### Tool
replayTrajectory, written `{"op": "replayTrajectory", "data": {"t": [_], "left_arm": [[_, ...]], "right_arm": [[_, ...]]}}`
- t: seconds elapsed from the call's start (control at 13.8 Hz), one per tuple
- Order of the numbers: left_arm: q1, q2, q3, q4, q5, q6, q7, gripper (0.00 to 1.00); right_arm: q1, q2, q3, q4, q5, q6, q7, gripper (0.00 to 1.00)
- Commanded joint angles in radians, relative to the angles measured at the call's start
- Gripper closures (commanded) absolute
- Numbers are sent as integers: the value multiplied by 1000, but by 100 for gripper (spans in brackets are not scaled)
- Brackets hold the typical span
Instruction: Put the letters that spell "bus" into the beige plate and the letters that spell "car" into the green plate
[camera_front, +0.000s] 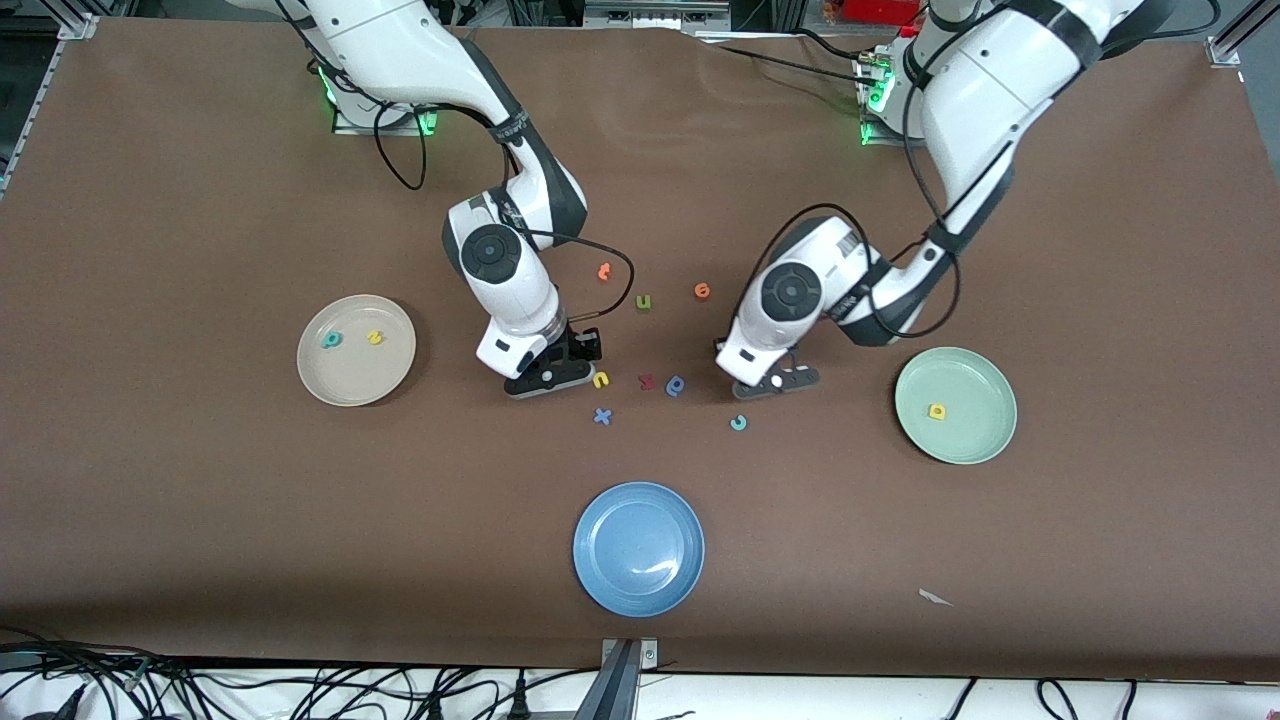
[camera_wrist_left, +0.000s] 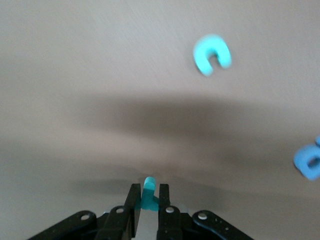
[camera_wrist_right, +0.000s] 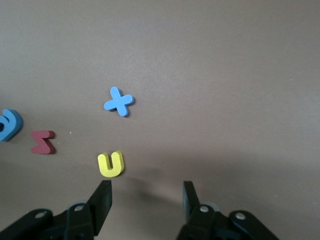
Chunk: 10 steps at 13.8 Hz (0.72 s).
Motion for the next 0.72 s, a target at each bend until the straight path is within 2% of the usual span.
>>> {"op": "replayTrajectory", "data": {"t": [0.0,0.36,0.51,0.58,0.65], "left_arm": [[106,-44,-6,46,35,-111,184,96],[287,-77,3,53,45,-136,523,98],[328,-73,12,52,131,-136,620,98],[341,-64,12,50,177,-137,669,98],[354,-51,24,47,218,-136,721,97]], "right_arm": [[30,52,5,26,17,83,-12,34],[44,89,5,28,15,149,-9,34],[55,106,5,28,15,192,-9,36],[55,107,5,28,15,195,-9,43],[55,110,5,29,15,195,-9,45]]}}
